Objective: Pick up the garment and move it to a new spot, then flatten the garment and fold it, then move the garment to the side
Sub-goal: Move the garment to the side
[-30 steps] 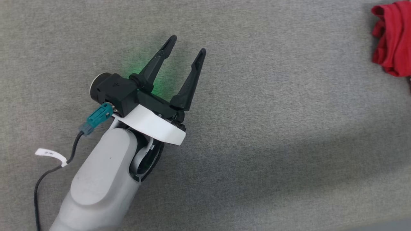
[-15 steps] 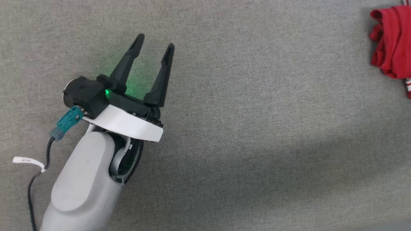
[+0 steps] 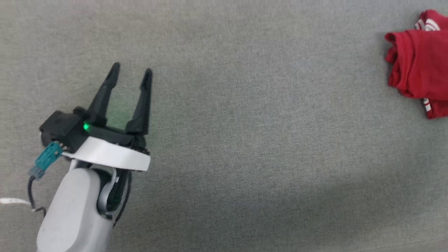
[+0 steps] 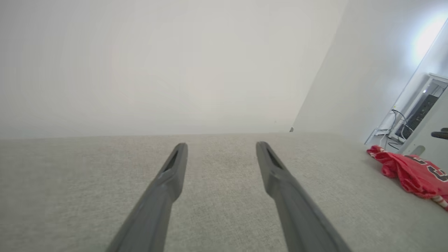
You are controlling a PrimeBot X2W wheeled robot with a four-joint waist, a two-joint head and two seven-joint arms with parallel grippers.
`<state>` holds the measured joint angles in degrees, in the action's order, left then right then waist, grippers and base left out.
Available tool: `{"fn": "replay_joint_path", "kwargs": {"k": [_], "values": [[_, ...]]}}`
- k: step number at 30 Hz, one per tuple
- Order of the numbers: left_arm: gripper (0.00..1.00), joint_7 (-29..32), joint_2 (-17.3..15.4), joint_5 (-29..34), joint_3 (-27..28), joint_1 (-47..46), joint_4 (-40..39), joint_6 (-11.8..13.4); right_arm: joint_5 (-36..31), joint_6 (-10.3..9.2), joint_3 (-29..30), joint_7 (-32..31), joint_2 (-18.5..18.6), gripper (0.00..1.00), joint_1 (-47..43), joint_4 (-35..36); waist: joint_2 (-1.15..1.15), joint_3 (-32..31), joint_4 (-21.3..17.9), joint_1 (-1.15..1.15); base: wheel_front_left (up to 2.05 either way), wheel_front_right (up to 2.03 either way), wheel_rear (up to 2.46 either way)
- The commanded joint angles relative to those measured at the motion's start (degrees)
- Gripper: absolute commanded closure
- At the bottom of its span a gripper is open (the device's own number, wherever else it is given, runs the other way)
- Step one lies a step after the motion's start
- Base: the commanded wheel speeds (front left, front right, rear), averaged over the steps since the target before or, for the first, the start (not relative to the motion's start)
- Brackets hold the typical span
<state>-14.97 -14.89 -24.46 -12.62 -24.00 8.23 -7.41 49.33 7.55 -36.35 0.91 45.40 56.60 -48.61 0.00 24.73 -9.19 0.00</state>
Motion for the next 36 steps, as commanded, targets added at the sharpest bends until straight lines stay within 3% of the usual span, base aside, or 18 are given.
{"fn": "replay_joint_path", "kwargs": {"k": [1, 12, 19, 36], "values": [[0.0, -0.3, -0.1, 0.3, 0.6, 0.9, -0.3, -0.1, 0.1, -0.13, -0.1, 1.0, -0.4, 0.0, -0.8, 0.3, 0.0, -1.7, 0.6, 0.0, 0.0, 0.0, 0.0], [0.0, -0.3, 1.7, 6.6, 9.8, 9.8, -1.7, -0.1, 0.5, -0.1, -2.4, 11.6, -4.6, 0.0, -7.4, 3.9, 0.0, -10.2, 1.9, 0.0, 0.0, 0.0, 0.0], [0.0, -0.3, 3.8, 8.9, 15.4, 15.0, -2.6, -0.1, -1.0, -0.1, 0.0, 14.2, -7.5, 0.0, -12.8, 6.3, 0.0, -13.7, 1.9, 0.0, 0.0, 0.0, 0.0], [0.0, -0.3, 5.8, 9.3, 20.6, 22.6, -5.8, -0.1, -20.1, -0.1, 25.1, 14.3, -17.6, 0.0, -33.8, 25.4, 0.0, -16.8, 1.1, 0.0, 0.0, 0.0, 0.0]]}}
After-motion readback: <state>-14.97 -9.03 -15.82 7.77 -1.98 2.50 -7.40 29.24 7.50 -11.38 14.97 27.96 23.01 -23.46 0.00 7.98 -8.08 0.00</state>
